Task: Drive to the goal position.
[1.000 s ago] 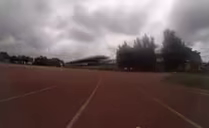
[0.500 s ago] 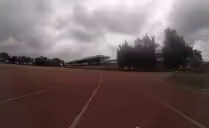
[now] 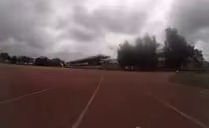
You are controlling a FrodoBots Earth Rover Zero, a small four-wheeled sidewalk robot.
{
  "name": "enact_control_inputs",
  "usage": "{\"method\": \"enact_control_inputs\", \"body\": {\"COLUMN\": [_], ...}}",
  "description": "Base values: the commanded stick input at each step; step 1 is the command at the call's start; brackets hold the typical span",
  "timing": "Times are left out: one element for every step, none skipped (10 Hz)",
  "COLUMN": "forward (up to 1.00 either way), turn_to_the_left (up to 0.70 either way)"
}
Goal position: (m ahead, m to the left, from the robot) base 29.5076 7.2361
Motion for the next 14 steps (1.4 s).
{"method": "enact_control_inputs", "body": {"forward": [0.70,0.70,0.70,0.70,0.70,0.70,0.70,0.70,0.70,0.70,0.70,0.70,0.70,0.70], "turn_to_the_left": [0.00,-0.14,-0.35,-0.35,-0.35,-0.35,-0.35,0.00,0.00,0.00,0.00,0.00,0.00,0.00]}}
